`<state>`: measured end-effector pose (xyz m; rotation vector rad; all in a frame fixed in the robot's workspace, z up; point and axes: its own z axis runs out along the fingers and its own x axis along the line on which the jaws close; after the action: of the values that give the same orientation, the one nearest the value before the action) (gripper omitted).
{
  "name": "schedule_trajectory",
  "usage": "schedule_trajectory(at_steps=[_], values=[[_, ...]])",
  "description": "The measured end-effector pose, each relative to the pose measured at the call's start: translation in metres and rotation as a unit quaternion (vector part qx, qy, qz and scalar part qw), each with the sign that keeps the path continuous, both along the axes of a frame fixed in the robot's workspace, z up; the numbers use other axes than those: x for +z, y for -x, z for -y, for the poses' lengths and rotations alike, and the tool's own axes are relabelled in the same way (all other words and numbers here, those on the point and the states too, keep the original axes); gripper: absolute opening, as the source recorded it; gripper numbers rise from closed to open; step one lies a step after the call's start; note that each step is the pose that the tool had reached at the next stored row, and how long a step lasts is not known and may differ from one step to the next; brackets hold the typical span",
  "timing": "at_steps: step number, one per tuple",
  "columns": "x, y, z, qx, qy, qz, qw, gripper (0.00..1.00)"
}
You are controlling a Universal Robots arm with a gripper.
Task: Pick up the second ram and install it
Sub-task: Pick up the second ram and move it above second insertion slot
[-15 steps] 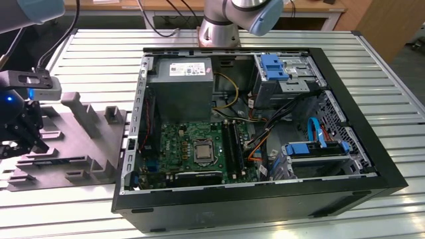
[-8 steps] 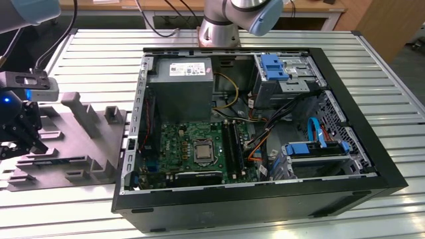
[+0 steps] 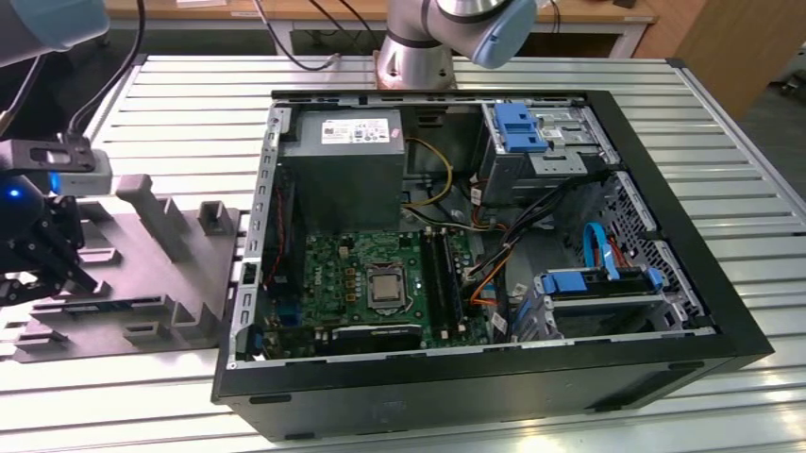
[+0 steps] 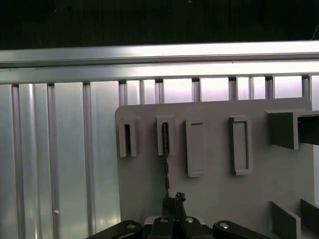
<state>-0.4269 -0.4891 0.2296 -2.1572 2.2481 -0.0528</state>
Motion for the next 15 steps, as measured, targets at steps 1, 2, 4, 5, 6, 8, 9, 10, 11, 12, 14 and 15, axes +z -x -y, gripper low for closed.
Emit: schedule_trajectory(at_steps=[1, 2, 4, 5, 6, 8, 9, 10, 11, 12, 14, 15], values=[[-0.0004, 0.0, 0.0, 0.0, 0.0, 0.0001, 1.0, 0.1], [-0.0006, 0.0001, 0.0001, 0.0, 0.0, 0.0001, 1.0, 0.1], [-0.0009, 0.0003, 0.0009, 0.0, 0.0001, 0.0, 1.0, 0.1], [-0.0011, 0.0004, 0.0013, 0.0, 0.0001, 0.0, 1.0, 0.1], [-0.0015, 0.0005, 0.0015, 0.0, 0.0, 0.0001, 1.0, 0.1], [-0.0039, 0.0005, 0.0016, 0.0, -0.0001, 0.0002, 1.0, 0.1], [-0.0056, 0.0005, 0.0017, 0.0, -0.0001, 0.0001, 1.0, 0.1], [-0.0069, 0.0005, 0.0017, 0.0, -0.0002, 0.0001, 1.0, 0.1], [-0.0073, 0.0006, 0.0017, 0.0, -0.0001, -0.0001, 1.0, 0.1], [-0.0072, 0.0006, 0.0017, 0.0, -0.0001, -0.0002, 1.0, 0.1], [-0.0072, 0.0006, 0.0017, 0.0, -0.0001, -0.0002, 1.0, 0.1], [-0.0075, 0.0005, 0.0017, 0.0, -0.0001, -0.0012, 1.0, 0.1]])
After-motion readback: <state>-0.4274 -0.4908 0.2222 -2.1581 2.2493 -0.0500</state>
